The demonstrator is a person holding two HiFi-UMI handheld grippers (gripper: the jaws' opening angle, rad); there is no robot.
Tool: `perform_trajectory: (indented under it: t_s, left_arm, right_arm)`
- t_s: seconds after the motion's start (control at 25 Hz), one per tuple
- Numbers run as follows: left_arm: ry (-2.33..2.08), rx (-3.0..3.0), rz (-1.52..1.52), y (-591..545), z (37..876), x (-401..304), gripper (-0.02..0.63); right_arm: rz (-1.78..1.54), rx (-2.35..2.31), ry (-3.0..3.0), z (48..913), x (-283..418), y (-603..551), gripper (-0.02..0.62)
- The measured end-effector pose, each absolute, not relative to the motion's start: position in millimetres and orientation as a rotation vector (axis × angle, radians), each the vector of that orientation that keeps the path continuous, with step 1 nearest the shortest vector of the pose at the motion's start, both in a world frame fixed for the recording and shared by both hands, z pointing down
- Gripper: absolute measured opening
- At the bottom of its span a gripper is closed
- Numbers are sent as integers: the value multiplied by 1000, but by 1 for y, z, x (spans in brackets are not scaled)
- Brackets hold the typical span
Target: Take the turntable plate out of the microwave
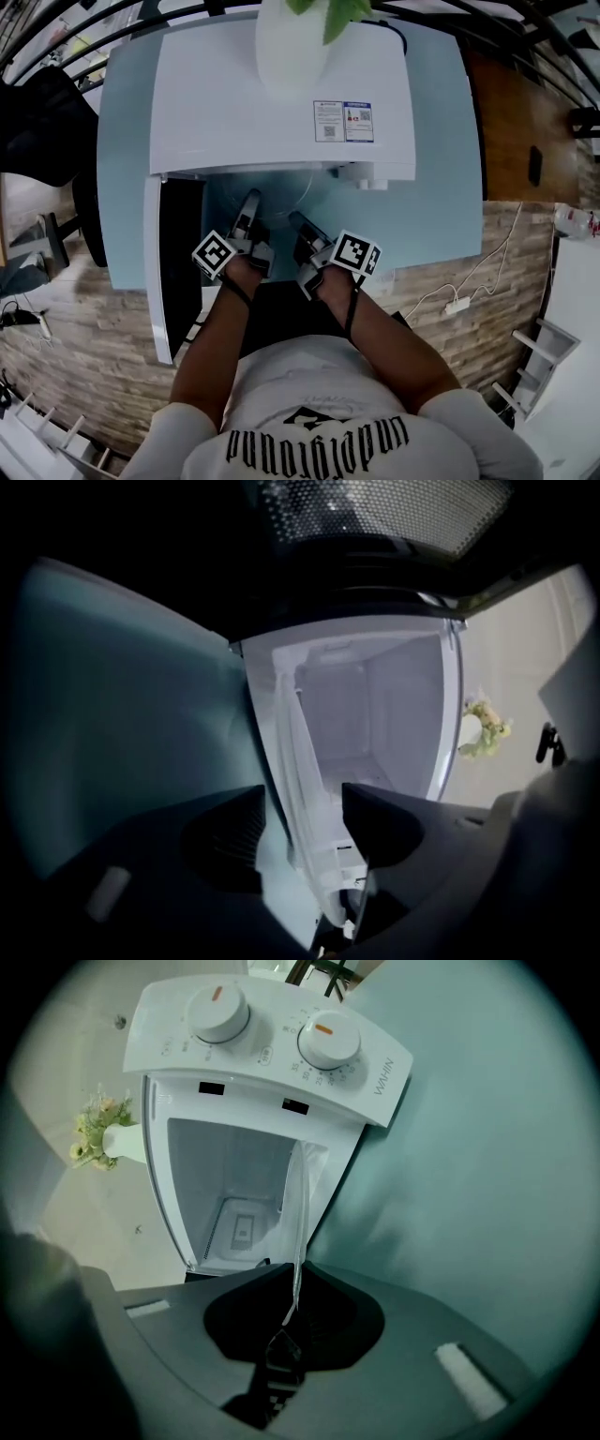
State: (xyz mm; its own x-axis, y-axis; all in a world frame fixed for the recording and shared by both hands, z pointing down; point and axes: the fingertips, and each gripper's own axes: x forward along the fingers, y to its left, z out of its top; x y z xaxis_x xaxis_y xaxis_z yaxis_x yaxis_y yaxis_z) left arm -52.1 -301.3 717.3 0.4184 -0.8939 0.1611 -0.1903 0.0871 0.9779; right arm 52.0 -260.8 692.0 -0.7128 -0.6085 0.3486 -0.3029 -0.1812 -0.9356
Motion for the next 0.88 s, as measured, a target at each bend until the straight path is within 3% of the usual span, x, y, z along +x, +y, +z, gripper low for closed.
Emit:
perform_trajectory:
  t_s: [0.2, 0.32, 0.4, 0.88]
  left_arm:
    - [-1001, 1406, -744, -308, 715, -55, 287]
    - [-984, 1422, -742, -310, 711, -53, 155]
    - [-981, 1411, -735, -309, 713, -51, 107]
    - [-979, 1416, -769, -287, 704, -47, 91]
  right_arm:
    - [-2004, -1048, 1850, 688, 56, -251, 31]
    - [-1992, -1044, 1889, 686, 58, -248, 32]
    - [-1986, -1041, 1910, 686, 59, -247, 32]
    - [-1983, -1004, 1972, 683, 64, -227, 34]
